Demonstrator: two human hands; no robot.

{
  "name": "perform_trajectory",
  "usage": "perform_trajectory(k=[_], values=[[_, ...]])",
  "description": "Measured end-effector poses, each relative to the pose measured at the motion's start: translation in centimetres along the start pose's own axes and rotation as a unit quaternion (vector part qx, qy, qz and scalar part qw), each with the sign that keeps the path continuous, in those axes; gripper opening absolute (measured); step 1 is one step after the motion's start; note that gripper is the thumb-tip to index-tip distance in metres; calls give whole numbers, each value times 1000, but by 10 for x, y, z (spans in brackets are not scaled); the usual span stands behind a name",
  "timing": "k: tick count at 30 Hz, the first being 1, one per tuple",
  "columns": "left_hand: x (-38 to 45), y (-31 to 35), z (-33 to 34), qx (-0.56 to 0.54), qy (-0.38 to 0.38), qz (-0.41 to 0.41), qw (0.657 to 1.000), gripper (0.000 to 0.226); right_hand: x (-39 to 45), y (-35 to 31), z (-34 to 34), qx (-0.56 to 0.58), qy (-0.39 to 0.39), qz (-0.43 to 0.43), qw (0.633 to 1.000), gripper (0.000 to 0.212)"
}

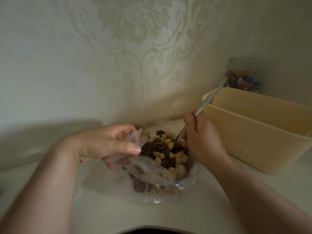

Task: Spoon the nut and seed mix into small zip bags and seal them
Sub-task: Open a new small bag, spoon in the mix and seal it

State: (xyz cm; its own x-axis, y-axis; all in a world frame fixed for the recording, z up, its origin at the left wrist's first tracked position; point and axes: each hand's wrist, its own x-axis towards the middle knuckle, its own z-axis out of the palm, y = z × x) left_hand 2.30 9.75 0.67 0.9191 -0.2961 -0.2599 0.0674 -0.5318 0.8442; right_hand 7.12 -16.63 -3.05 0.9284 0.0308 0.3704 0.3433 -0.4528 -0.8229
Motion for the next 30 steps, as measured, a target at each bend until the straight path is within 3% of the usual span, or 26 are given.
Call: perform_trajectory(k=[4, 9, 13, 17, 21, 26, 30], values=[[8, 8, 5, -26, 110, 133, 985, 54, 2, 0, -1, 22, 16, 1, 1000, 32], [30, 17, 41, -175, 150, 228, 946, 63, 5, 2, -5, 13, 38, -18, 999, 34], [43, 16, 60, -260, 132, 204, 935, 54, 3, 1, -9, 16, 39, -17, 999, 32], [39, 10, 53, -159, 93, 76, 980, 55, 1, 1, -12, 15, 21, -17, 1000, 30], [34, 7, 38, -114, 85, 4, 990, 55, 5, 4, -13, 37, 10, 8, 999, 30], [34, 3, 35, -158, 77, 48, 983, 59, 6, 6, -15, 16, 24, -4, 1000, 27], [34, 6, 38, -161, 120, 125, 972, 67, 3, -1, -19, 32, 36, -25, 999, 24]])
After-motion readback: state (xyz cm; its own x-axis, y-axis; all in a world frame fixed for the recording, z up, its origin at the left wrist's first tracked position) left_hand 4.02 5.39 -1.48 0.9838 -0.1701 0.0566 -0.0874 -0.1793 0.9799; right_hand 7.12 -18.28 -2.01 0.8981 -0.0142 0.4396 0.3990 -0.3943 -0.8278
